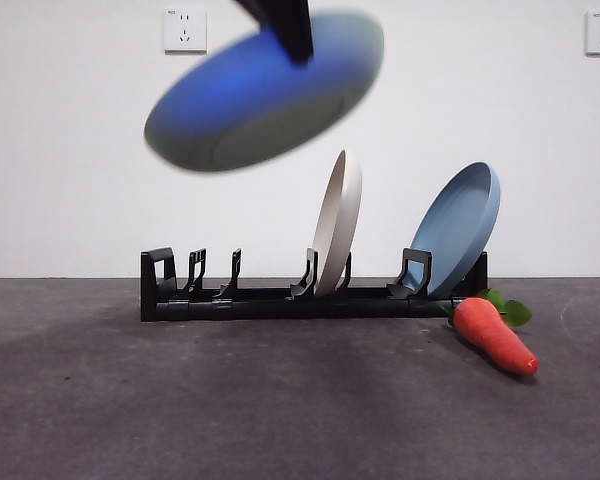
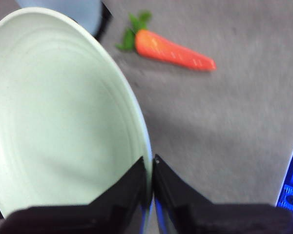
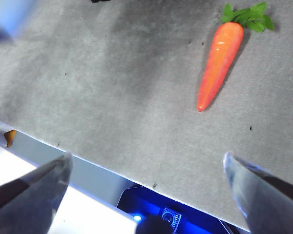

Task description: Take the green plate from the plate rack,put the plate on the table,take the carrot from the table,put the carrot in the plate

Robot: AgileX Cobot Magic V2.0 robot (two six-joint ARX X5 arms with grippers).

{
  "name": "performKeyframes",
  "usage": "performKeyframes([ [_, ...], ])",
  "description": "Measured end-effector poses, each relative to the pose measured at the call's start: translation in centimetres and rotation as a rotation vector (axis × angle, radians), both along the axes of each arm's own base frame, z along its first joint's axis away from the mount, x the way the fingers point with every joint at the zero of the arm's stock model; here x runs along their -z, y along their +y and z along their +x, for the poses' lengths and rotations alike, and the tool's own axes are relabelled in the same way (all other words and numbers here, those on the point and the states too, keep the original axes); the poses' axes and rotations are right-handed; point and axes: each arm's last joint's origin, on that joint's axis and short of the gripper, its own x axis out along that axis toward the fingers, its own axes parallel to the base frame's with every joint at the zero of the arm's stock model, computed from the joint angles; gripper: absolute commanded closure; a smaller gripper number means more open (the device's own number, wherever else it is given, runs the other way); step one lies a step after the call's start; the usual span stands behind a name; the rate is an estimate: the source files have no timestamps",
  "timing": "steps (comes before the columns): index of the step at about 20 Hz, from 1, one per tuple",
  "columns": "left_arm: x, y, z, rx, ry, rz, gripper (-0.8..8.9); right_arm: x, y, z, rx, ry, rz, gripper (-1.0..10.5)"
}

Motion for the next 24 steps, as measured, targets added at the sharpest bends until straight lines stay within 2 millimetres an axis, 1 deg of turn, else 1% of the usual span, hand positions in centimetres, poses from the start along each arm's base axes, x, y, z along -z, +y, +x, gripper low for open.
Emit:
performKeyframes([
  [2, 2.8, -0.4, -0.4, 0.000, -0.006, 0.040, 8.19, 0.0, 0.0, 0.0, 0.000, 0.000, 0.000, 3.8],
  [7, 10.6, -1.1, -0.2, 0.002, 0.007, 0.108, 8.19, 0.0, 0.0, 0.0, 0.000, 0.000, 0.000, 3.8],
  [9, 13.3, -1.4, 0.0, 0.018, 0.036, 0.174, 8.19, 0.0, 0.0, 0.0, 0.000, 0.000, 0.000, 3.8],
  [11, 15.4, -2.1, 0.4, 0.027, 0.044, 0.229, 8.19, 0.0, 0.0, 0.0, 0.000, 0.000, 0.000, 3.8],
  [15, 17.8, -3.2, 0.7, 0.039, 0.031, 0.284, 8.20, 0.0, 0.0, 0.0, 0.000, 0.000, 0.000, 3.8],
  [18, 18.0, -3.4, 0.7, 0.041, 0.030, 0.293, 8.00, 0.0, 0.0, 0.0, 0.000, 0.000, 0.000, 3.8],
  [19, 18.0, -3.5, 0.7, 0.044, 0.035, 0.289, 7.31, 0.0, 0.0, 0.0, 0.000, 0.000, 0.000, 3.8],
  [21, 18.2, -3.5, 0.8, 0.035, 0.062, 0.271, 5.41, 0.0, 0.0, 0.0, 0.000, 0.000, 0.000, 3.8],
  [22, 18.2, -3.5, 0.8, 0.023, 0.062, 0.267, 4.92, 0.0, 0.0, 0.1, 0.000, 0.002, 0.000, 3.8],
  [24, 18.0, -3.5, 0.9, 0.006, 0.057, 0.255, 4.92, 0.1, 0.0, 0.3, 0.000, 0.010, -0.001, 3.8],
])
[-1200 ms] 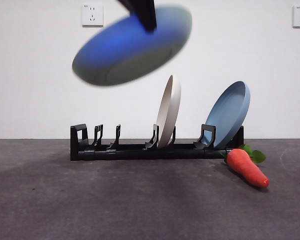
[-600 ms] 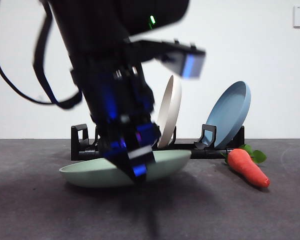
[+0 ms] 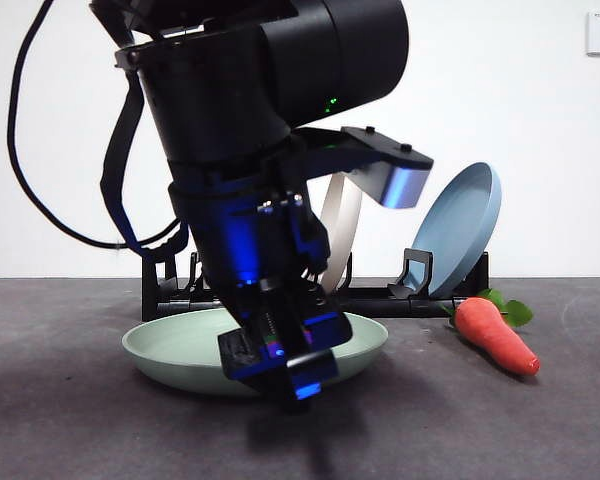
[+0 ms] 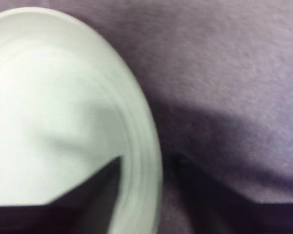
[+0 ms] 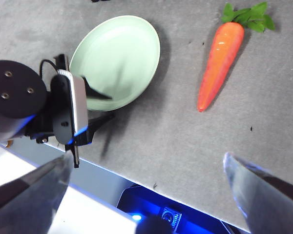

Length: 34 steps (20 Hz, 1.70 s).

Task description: Take the green plate from the plate rack,put the plate on the table,take the carrot from the table,put the carrot in the plate

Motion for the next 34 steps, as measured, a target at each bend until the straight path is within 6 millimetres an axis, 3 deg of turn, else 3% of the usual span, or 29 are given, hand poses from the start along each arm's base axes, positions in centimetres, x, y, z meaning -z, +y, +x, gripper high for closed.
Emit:
performKeyframes([
  [3, -0.7, 0.3, -0.3, -0.011, 0.025, -0.015, 4.92, 0.2, 0.1, 0.8, 0.000, 0.015, -0.001, 3.8],
  [5, -2.4, 0.8, -0.6, -0.035, 0.042, -0.025, 4.92, 0.3, 0.2, 1.9, 0.000, 0.007, 0.000, 3.8],
  [8, -9.6, 1.3, -0.9, -0.082, -0.021, -0.208, 4.93, 0.9, 0.4, 4.5, 0.006, 0.010, 0.004, 3.8],
  [11, -17.3, 3.5, -2.2, -0.133, -0.084, -0.418, 4.94, 2.2, 0.7, 7.8, 0.021, 0.038, -0.007, 3.8],
  [14, -23.0, 6.5, -4.0, -0.180, -0.124, -0.599, 4.95, 4.4, 1.3, 11.5, 0.066, 0.062, -0.083, 3.8],
  [17, -27.2, 9.6, -5.8, -0.201, -0.167, -0.771, 4.95, 7.3, 2.5, 14.9, 0.094, 0.085, -0.162, 3.8],
  [21, -28.4, 11.7, -7.1, -0.217, -0.172, -0.830, 4.95, 11.0, 5.0, 17.8, 0.097, 0.082, -0.263, 3.8],
  [26, -27.9, 12.1, -7.3, -0.238, -0.139, -0.786, 4.95, 14.3, 7.4, 19.7, 0.114, 0.053, -0.330, 4.1],
  [30, -27.8, 12.1, -7.3, -0.252, -0.126, -0.783, 4.95, 16.1, 7.9, 20.2, 0.126, 0.091, -0.351, 5.3],
  [32, -27.8, 12.1, -7.3, -0.254, -0.124, -0.780, 4.95, 16.2, 7.9, 20.3, 0.142, 0.094, -0.346, 7.2],
  [34, -27.8, 12.1, -7.3, -0.256, -0.123, -0.781, 4.95, 16.2, 7.9, 20.3, 0.148, 0.097, -0.342, 7.9],
])
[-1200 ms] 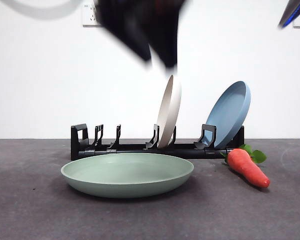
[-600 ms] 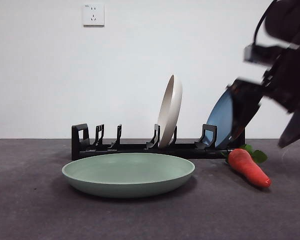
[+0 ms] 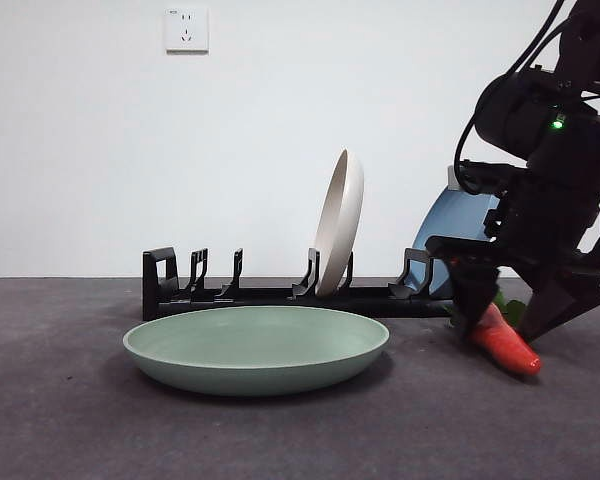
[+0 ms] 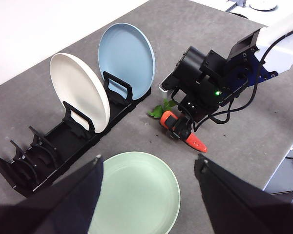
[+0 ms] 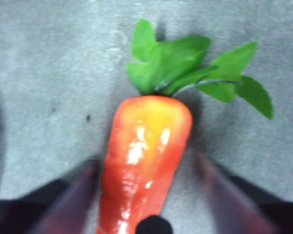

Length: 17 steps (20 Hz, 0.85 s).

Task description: Take the green plate from the plate rack,put the plate on the table,take the carrot from the table,put the carrot in the plate

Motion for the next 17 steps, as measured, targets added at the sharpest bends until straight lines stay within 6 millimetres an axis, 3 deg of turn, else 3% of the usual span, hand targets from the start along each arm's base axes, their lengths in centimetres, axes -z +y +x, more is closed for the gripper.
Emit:
performKeyframes([
  [2, 0.0, 0.0, 0.0, -0.001, 0.001, -0.001, 4.95, 0.0, 0.0, 0.0, 0.002, 0.000, 0.003, 8.0],
  [5, 0.0, 0.0, 0.0, -0.002, 0.001, -0.001, 4.95, 0.0, 0.0, 0.0, 0.001, 0.002, 0.007, 9.6],
  [12, 0.0, 0.0, 0.0, -0.004, 0.001, 0.001, 4.95, -0.2, 0.2, -0.4, -0.006, 0.021, 0.002, 9.6],
  [17, 0.2, 0.1, -0.1, -0.004, 0.013, 0.021, 4.95, -4.8, 4.0, -2.8, -0.144, -0.136, 0.097, 9.6],
])
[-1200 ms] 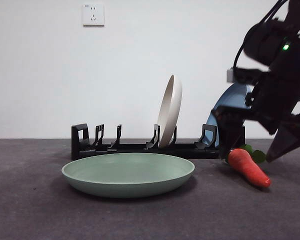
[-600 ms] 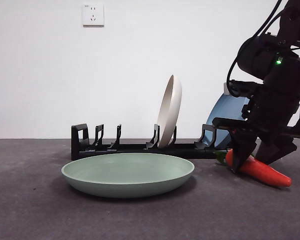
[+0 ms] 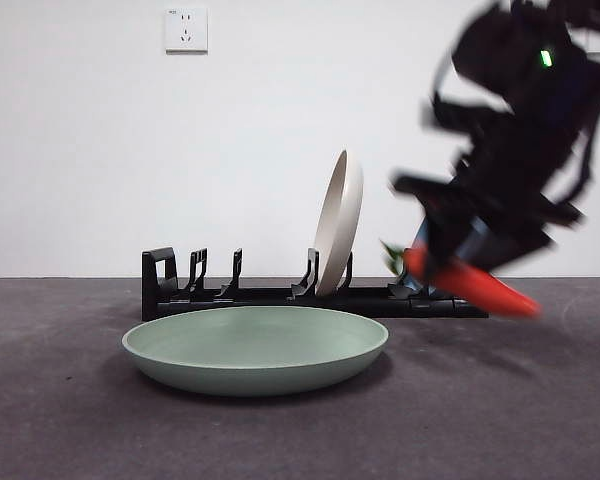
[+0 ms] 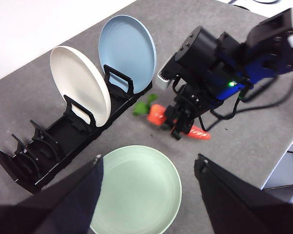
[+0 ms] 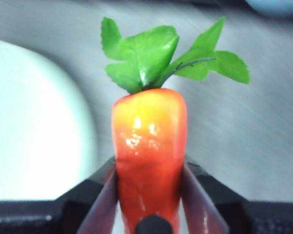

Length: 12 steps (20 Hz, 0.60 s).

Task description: Take the green plate from the plate rack,put the plate on the table,take the carrot from the table,put the carrot in the plate

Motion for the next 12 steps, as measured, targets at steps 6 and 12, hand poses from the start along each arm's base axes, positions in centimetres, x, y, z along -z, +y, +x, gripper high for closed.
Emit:
performKeyframes([
  [6, 0.1, 0.0, 0.0, -0.002, 0.004, 0.008, 4.95, 0.3, 6.9, -2.0, -0.172, -0.101, 0.122, 9.6],
  [12, 0.2, 0.1, 0.0, -0.002, 0.009, 0.018, 4.95, 3.2, 10.0, -0.8, -0.184, -0.040, 0.121, 9.6],
])
